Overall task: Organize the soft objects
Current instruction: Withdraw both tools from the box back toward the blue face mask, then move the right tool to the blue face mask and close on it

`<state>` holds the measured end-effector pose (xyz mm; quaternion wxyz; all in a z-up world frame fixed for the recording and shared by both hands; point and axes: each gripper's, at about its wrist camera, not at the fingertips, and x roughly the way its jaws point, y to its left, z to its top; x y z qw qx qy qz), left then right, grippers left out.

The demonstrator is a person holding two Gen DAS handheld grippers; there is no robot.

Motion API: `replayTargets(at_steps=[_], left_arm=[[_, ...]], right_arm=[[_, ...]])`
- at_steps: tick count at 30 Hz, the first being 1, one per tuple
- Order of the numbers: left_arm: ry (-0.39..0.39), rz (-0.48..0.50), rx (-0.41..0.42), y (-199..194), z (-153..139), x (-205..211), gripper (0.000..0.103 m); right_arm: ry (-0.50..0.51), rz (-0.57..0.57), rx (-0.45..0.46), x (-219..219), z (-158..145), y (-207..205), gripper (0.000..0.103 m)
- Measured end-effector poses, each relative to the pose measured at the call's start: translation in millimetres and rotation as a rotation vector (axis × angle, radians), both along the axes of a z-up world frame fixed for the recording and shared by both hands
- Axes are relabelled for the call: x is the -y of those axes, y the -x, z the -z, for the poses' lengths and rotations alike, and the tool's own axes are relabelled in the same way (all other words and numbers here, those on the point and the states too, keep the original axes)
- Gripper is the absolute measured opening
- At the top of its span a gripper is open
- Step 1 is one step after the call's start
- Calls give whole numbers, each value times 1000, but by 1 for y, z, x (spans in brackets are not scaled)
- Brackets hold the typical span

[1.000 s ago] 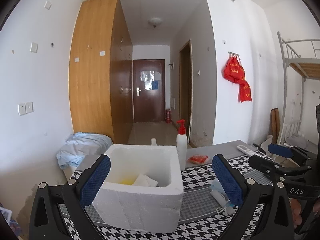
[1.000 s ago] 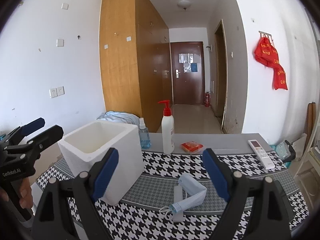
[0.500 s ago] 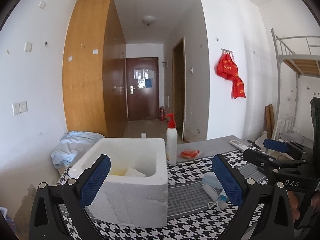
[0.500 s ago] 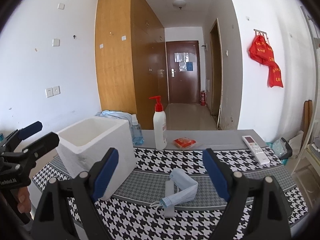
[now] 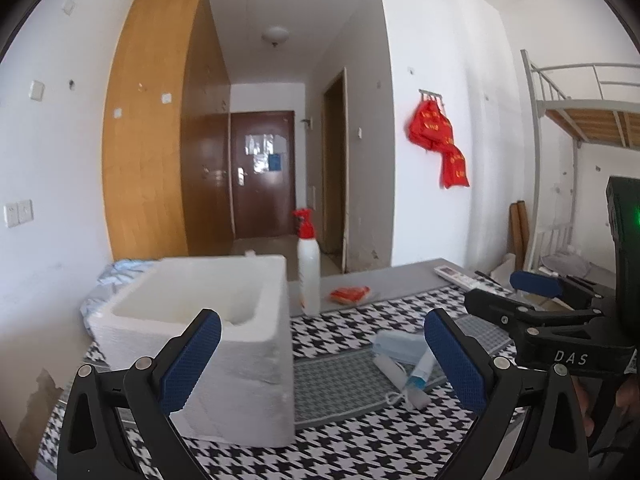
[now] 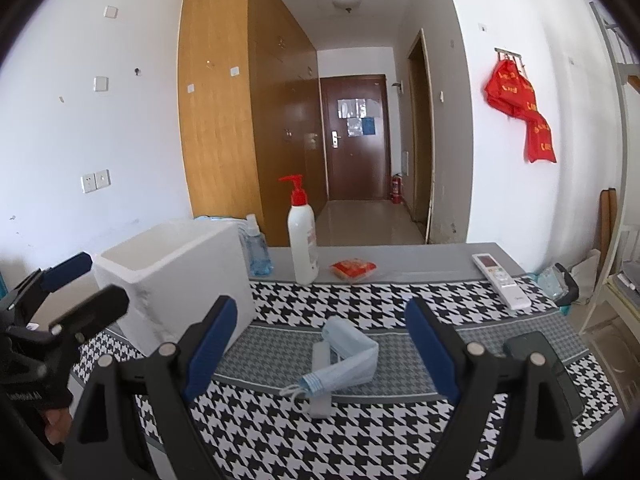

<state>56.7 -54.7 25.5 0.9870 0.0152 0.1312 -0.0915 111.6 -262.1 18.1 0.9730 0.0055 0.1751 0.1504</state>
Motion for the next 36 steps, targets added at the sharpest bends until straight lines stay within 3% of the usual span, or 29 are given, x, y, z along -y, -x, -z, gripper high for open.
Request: replayTargets(at_steps=[22,36], left_arm=[[7,89,-104,-15,21,24,102],[-2,88,-187,-31,44,34,102]], right_arm=[[11,63,-73,24,18,-16,89],[30,47,-143,27,37,-37,89]])
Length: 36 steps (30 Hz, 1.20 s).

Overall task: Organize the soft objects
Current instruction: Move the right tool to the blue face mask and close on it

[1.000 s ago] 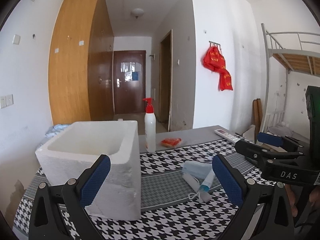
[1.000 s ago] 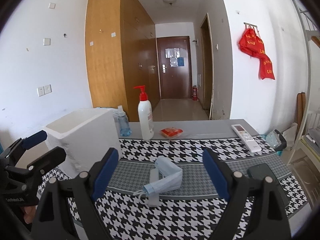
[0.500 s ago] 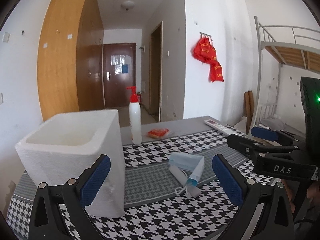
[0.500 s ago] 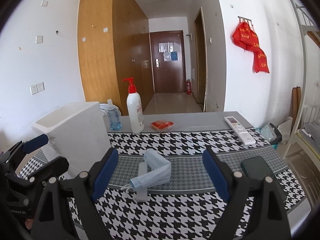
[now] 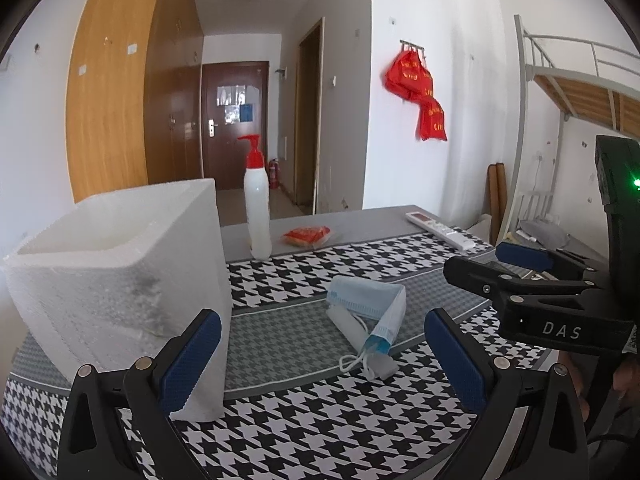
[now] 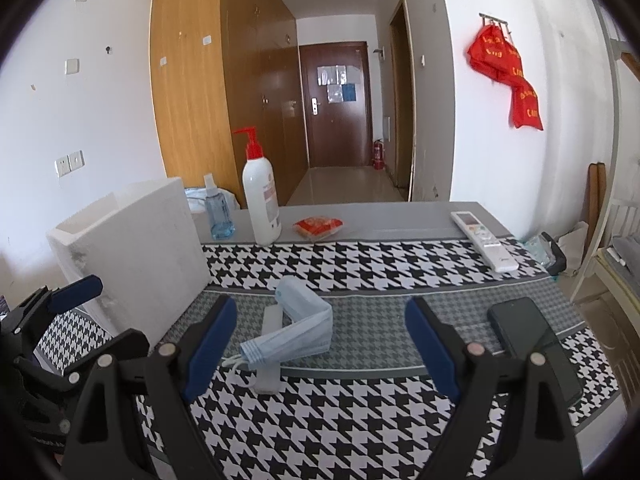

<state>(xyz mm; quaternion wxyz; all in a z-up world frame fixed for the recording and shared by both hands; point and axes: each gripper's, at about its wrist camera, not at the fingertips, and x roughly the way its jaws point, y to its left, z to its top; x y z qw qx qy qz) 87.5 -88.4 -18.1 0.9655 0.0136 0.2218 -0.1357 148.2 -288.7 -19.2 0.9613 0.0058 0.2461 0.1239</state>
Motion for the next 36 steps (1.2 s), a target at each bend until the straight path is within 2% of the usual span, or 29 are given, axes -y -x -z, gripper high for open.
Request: replayTargets(at_steps=[15,36], left_arm=[[-25,-25,-84,-20,22,4,102],[-50,-77,-145,-35,30,7,102]], right_arm=[[21,-35,-104,-3,20,-28,89],[59,-101,-230,-10,37,-66,89]])
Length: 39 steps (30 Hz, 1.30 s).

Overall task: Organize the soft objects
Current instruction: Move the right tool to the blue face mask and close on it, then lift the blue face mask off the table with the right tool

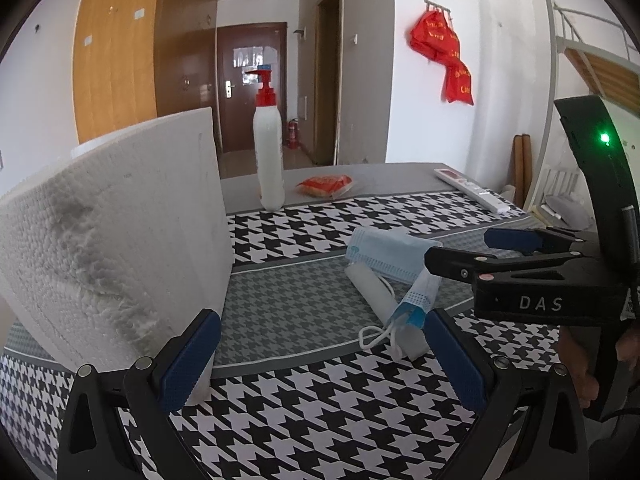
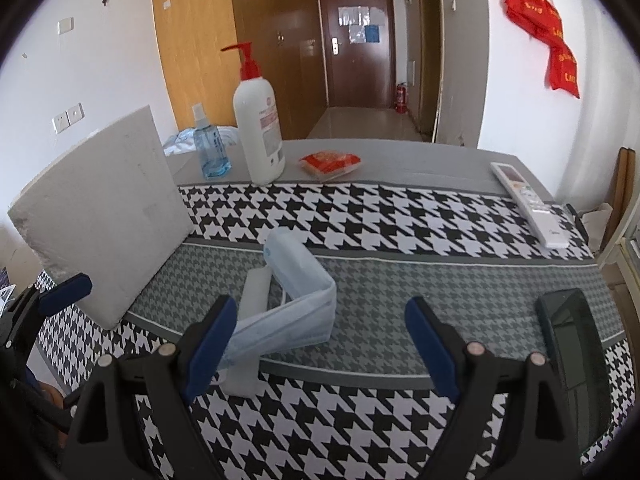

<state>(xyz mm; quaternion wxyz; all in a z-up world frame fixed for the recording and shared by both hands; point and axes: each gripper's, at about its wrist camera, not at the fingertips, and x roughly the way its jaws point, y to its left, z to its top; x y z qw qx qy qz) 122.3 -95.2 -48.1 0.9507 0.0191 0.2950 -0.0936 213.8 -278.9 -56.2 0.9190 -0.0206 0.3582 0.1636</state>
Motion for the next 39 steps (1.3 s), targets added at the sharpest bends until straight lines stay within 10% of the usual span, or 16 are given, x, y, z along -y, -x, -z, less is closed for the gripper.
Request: replayTargets(at_steps=[8,39], left_arm=[[1,-28,-7,-3,2,0,102],[1,-74,-29,-4,6,0,102]], right_arm=[[16,-13,-50,-3,6,-19,89],[-6,-30,-163,8,28,-36,20]])
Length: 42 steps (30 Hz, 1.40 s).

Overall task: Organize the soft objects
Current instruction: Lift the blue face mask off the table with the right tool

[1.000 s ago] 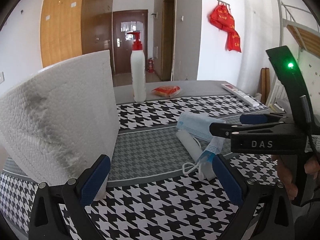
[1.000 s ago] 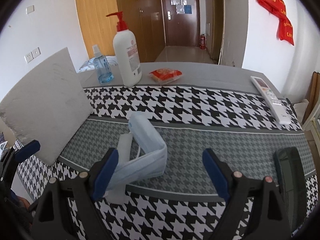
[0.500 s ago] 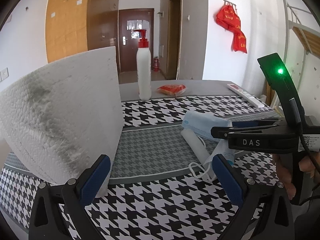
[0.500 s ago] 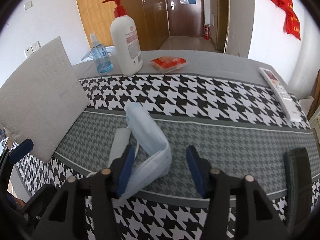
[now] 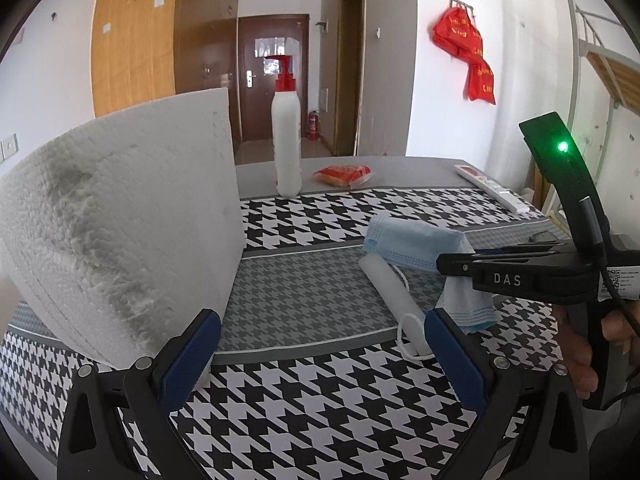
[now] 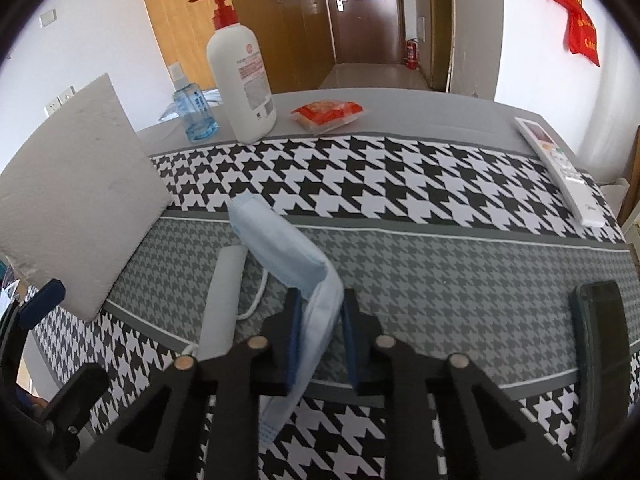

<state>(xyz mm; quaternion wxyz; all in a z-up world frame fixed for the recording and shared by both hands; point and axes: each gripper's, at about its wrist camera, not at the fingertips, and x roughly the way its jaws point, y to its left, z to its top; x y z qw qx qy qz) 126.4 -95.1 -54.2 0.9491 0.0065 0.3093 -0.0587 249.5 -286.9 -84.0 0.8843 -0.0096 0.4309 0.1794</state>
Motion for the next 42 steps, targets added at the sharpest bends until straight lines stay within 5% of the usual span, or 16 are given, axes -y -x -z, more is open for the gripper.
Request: replayTargets(at_steps=[42], left_arm=[[10,46,-18,1,-3,16,102]], right_arm=[[-22,53,130,53,-47,74,12]])
